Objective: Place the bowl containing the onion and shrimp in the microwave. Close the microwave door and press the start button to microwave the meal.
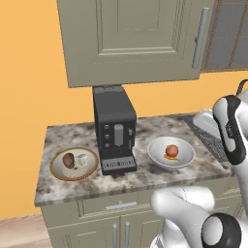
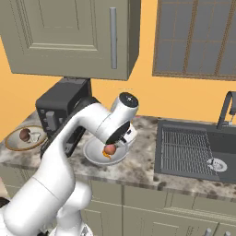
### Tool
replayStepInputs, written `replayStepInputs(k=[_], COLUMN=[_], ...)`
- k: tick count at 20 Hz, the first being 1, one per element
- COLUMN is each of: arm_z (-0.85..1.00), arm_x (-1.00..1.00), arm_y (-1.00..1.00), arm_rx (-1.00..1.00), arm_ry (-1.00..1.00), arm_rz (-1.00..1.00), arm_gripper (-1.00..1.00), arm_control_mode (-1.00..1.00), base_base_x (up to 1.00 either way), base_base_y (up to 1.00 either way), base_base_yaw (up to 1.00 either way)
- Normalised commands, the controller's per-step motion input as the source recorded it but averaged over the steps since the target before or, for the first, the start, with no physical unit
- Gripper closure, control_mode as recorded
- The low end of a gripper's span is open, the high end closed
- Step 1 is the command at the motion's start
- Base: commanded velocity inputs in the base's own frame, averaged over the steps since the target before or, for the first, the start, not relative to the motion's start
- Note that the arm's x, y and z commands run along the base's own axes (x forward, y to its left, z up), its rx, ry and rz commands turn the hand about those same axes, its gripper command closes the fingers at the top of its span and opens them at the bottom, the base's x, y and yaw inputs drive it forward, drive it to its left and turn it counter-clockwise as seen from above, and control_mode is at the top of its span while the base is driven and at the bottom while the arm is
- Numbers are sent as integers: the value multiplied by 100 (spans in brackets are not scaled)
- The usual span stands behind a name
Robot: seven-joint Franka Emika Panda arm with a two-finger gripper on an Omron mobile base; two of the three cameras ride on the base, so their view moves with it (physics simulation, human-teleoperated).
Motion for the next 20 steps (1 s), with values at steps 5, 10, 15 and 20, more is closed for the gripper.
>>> replayStepInputs(k=[5,10,15,20], arm_z=[-74,-55,-38,-29], arm_x=[0,26,45,31], arm_y=[-29,-7,-3,-8], arm_rx=[24,7,0,6], arm_ry=[6,23,31,15], arm_rz=[-25,-9,0,0], arm_gripper=[-100,-100,-100,-100], arm_control_mode=[-100,-100,-100,-100], base_base_x=[0,0,0,0], base_base_y=[0,0,0,0], base_base_yaw=[0,0,0,0])
